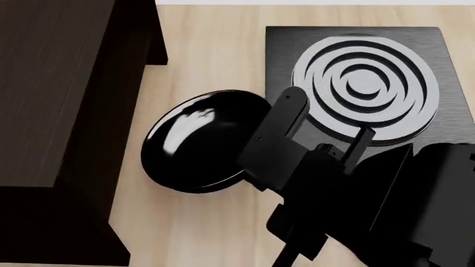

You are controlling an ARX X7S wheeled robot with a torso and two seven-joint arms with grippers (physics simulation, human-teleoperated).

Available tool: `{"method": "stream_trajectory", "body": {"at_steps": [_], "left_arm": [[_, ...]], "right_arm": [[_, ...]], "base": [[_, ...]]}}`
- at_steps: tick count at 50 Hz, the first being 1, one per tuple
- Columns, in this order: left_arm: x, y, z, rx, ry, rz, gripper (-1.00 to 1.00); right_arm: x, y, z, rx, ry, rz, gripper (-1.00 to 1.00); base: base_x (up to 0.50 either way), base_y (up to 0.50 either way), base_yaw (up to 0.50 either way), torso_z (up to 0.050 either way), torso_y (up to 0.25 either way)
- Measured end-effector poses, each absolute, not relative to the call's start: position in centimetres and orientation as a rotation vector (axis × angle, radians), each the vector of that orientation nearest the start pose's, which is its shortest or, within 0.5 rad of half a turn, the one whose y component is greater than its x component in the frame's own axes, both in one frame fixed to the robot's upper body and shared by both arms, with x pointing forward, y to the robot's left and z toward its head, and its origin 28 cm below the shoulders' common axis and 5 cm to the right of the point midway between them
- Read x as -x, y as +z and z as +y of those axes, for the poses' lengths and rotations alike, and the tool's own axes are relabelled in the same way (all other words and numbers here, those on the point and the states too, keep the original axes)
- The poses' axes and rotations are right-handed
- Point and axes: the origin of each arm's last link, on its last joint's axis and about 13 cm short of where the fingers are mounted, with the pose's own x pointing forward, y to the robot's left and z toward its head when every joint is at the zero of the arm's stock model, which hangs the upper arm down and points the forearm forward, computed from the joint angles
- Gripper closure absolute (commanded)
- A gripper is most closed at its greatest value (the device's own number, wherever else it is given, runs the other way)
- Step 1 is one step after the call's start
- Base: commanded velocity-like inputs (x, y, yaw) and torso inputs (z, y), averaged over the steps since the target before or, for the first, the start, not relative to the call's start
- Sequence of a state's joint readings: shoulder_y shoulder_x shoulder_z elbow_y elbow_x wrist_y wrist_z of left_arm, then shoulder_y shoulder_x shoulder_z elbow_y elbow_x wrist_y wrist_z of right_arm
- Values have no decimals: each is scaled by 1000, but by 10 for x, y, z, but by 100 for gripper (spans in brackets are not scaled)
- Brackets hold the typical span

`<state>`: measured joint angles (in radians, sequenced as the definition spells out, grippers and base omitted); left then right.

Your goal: Put the frying pan under the cabinet shelf.

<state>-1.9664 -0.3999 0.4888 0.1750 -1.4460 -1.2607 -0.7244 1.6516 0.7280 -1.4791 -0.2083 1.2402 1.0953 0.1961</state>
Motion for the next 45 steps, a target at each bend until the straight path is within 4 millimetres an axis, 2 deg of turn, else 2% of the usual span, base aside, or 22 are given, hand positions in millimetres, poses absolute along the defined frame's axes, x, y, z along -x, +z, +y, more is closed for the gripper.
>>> {"method": "stream_trajectory", "body": {"at_steps": [24,45], "left_arm": [[-203,468,175,-354,-336,-457,-100],[-203,467,177,-348,-329,-456,-100]], "right_arm": [[-315,229,-121,840,551,524,100],[-325,224,-108,876,571,479,100]], "base": [[0,0,2,0,0],[0,1,2,0,0]]}}
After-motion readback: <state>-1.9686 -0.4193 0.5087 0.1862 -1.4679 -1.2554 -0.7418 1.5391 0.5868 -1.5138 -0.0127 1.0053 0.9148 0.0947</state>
